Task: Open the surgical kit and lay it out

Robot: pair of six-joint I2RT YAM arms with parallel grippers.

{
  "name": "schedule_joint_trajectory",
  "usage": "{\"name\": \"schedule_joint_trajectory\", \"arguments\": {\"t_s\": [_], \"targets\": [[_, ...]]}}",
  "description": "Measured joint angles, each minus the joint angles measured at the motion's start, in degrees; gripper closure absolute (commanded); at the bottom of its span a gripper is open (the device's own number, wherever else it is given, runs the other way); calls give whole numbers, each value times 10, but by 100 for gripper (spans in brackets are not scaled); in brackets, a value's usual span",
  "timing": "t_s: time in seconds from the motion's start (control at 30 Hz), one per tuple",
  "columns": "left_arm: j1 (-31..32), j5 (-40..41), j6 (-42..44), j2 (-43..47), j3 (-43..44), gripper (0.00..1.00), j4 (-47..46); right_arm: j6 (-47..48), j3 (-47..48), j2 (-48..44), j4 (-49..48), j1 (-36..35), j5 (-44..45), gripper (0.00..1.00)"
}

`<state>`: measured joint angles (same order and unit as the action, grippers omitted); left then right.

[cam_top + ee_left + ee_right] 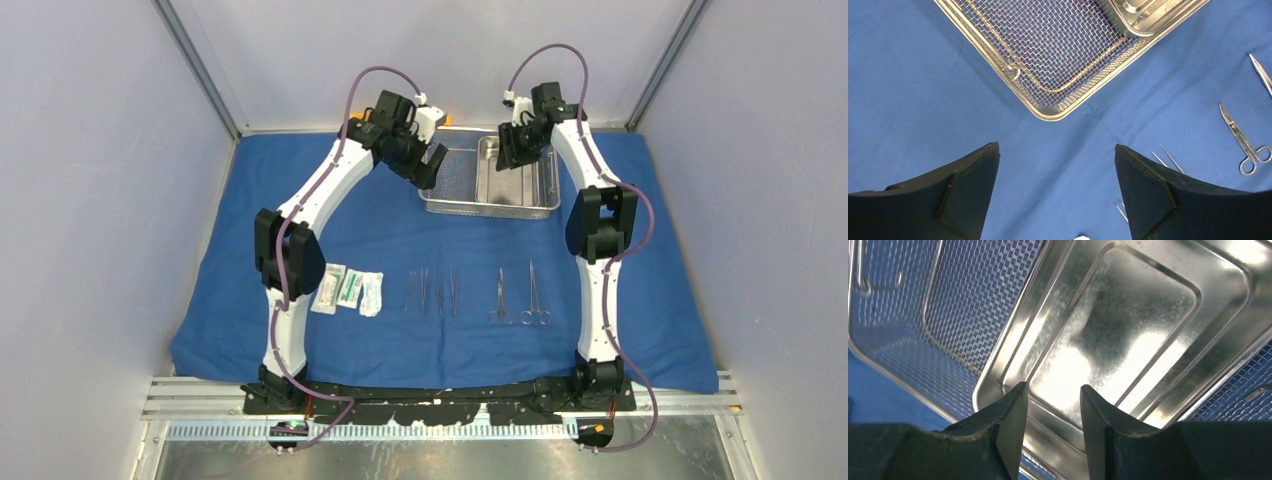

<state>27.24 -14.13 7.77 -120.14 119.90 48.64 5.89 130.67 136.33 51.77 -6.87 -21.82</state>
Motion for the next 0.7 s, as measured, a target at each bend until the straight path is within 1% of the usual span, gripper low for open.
{"name": "schedule_joint_trajectory", "arguments": {"t_s": [0.27,0.37,0.5,0.7], "targets": [[0,1,5,0,0,12,0,198,73,10,144,1,-53,45],[0,1,7,0,0,12,0,263,87,17,180,0,-68,44],[0,1,9,0,0,12,0,315,89,36,202,-5,-68,43],[0,0,13,0,0,12,0,356,89,74,208,-17,-66,43]]}}
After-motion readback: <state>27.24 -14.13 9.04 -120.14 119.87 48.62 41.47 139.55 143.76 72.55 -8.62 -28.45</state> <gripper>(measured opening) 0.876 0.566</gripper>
